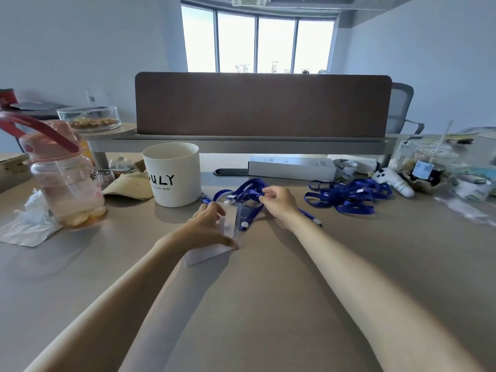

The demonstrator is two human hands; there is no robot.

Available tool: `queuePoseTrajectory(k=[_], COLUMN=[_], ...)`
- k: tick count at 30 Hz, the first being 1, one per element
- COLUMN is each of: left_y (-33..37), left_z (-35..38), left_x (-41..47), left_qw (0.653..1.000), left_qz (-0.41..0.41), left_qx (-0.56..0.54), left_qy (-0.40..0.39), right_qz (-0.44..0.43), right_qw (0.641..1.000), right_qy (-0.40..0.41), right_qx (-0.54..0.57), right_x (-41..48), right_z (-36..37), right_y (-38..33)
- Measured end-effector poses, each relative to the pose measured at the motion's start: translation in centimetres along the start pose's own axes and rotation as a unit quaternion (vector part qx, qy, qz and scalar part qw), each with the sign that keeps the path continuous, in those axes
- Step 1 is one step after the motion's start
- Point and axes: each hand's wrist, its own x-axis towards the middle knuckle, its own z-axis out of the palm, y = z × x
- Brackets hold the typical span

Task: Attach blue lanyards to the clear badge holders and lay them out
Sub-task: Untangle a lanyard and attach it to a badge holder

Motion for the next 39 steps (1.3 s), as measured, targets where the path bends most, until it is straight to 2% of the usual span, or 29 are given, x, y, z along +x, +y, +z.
queuePoseTrajectory(k=[5, 9, 12, 14, 15, 17, 21, 23, 25, 28, 30, 34, 39], left_y=[1.9, 4.2, 7.5, 9.6, 10.6, 12.3, 15.0, 15.9, 16.6, 17.3, 18.2, 21.6, 25.5], left_z=[-0.4, -0.5, 0.7, 1.8, 2.4, 3.6, 6.0, 7.3, 8.6, 10.2, 10.9, 11.0, 12.1], left_x=[0.0, 1.1, 2.0, 2.6, 2.8, 3.5, 4.5, 5.0, 5.3, 5.7, 6.1, 6.3, 6.6], left_qw=[0.999, 0.995, 0.995, 0.993, 0.993, 0.993, 0.991, 0.989, 0.987, 0.985, 0.988, 0.994, 0.987], left_qz=[0.023, 0.030, 0.045, 0.052, 0.056, 0.069, 0.117, 0.125, 0.134, 0.161, 0.151, 0.075, 0.136], left_qx=[-0.042, -0.094, -0.084, -0.100, -0.104, -0.090, -0.028, -0.015, 0.013, 0.047, 0.028, -0.003, -0.030], left_qy=[0.003, -0.004, -0.012, -0.018, -0.018, -0.020, -0.057, -0.083, -0.089, -0.049, -0.006, 0.078, 0.074], right_qz=[-0.022, -0.024, 0.005, 0.046, 0.054, 0.029, -0.031, -0.036, -0.053, -0.077, -0.075, -0.075, -0.088], right_qw=[0.999, 0.994, 0.971, 0.939, 0.928, 0.928, 0.963, 0.983, 0.988, 0.987, 0.990, 0.972, 0.931], right_qy=[0.036, 0.089, 0.129, 0.097, 0.082, 0.069, 0.025, 0.045, 0.092, 0.121, 0.113, 0.088, 0.038], right_qx=[-0.008, -0.062, -0.201, -0.326, -0.358, -0.364, -0.267, -0.175, -0.110, -0.069, 0.024, 0.203, 0.352], right_x=[-1.3, -1.9, -2.0, -2.3, -2.6, -3.2, -4.4, -5.0, -5.6, -6.6, -7.4, -9.2, -11.6], right_z=[-4.3, -8.2, -11.2, -13.0, -13.8, -15.1, -17.6, -18.8, -20.1, -22.0, -23.1, -24.9, -27.1], right_y=[2.2, 3.6, 5.6, 7.0, 7.7, 8.9, 9.7, 9.1, 8.3, 6.8, 5.3, 1.3, -1.6])
